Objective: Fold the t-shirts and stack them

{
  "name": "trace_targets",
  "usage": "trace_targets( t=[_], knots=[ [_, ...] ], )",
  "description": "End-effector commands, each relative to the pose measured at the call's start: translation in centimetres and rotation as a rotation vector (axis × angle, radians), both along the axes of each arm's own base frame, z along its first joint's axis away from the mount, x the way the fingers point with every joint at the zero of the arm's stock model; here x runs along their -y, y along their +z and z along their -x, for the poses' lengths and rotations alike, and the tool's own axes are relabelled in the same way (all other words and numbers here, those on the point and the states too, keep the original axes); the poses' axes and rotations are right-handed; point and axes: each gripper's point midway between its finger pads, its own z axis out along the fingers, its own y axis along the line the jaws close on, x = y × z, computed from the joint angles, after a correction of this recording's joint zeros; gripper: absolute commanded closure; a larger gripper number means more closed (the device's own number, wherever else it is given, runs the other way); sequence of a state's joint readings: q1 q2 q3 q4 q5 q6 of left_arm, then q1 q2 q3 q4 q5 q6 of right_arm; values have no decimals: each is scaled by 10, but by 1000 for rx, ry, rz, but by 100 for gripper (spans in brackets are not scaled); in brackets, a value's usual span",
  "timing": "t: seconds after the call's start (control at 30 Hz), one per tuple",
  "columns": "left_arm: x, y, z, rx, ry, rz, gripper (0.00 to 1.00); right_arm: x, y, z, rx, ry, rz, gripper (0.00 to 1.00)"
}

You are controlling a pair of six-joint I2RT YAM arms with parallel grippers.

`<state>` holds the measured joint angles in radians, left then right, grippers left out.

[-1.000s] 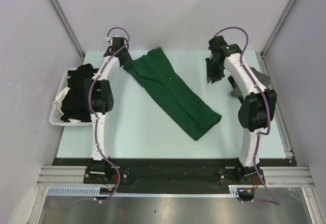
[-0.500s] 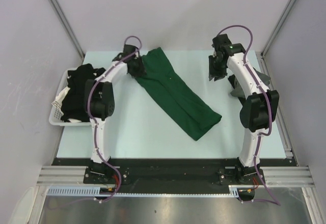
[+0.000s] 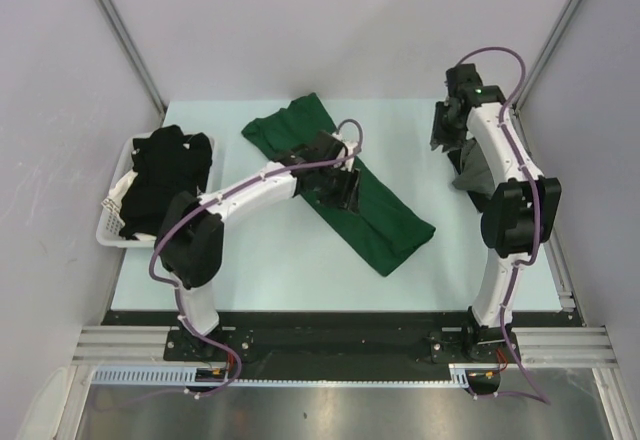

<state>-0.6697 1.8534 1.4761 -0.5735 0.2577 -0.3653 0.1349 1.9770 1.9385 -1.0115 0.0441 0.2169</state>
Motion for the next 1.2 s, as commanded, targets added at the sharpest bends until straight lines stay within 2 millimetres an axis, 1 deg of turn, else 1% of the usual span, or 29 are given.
trace_targets(
  t=[0.0,0.03,0.07,0.13,0.17,0.23,0.27,0.37,0.4,0.53,0.57,0.6,0.63,0.67,0.7,0.73,0.8,0.83,0.87,0.93,1.0,1.17],
  knots=[
    [22,18,48,27,-172,18,43,25,55,-18,169,-74,-2,64],
    [25,19,53,29,-187,19,42,35,63,-19,189,-97,9,64],
    [31,20,64,29,-219,27,41,44,67,-19,199,-121,35,64],
    [38,20,75,27,-266,31,41,57,78,-20,228,-164,59,64],
    [45,18,86,25,-307,31,40,69,83,-20,243,-193,78,63],
    [51,18,96,43,-360,10,40,77,93,-21,269,-214,88,63],
    [58,16,107,50,-399,0,39,80,98,-23,284,-217,86,63],
    [64,6,127,59,-476,-48,39,81,104,-25,301,-215,79,62],
    [64,-3,130,47,-489,-69,39,81,105,-24,303,-215,78,62],
    [67,-18,141,34,-521,-98,38,82,106,-19,299,-212,84,62],
    [69,-18,145,36,-530,-99,38,82,107,-17,299,-210,86,62],
    [70,-20,144,42,-530,-109,38,83,104,-16,291,-211,87,62],
    [72,-27,147,37,-542,-125,38,82,107,-14,297,-206,87,62],
    [74,-27,146,44,-541,-133,38,82,108,-13,299,-203,85,62],
    [73,-32,144,49,-537,-159,38,81,108,-11,298,-202,84,62],
    [75,-39,145,44,-541,-173,38,94,112,-9,306,-230,83,62],
    [78,-43,139,65,-530,-195,38,97,115,-7,313,-234,77,62],
    [79,-50,138,60,-529,-209,37,98,117,-5,318,-235,69,62],
    [83,-47,134,74,-524,-204,37,99,118,-5,321,-240,64,62],
    [87,-51,130,79,-525,-209,37,100,117,-3,319,-240,51,62],
    [94,-48,127,93,-531,-197,37,99,115,-2,315,-239,39,61],
    [100,-48,124,113,-525,-198,37,99,113,1,312,-238,32,61]
  ],
)
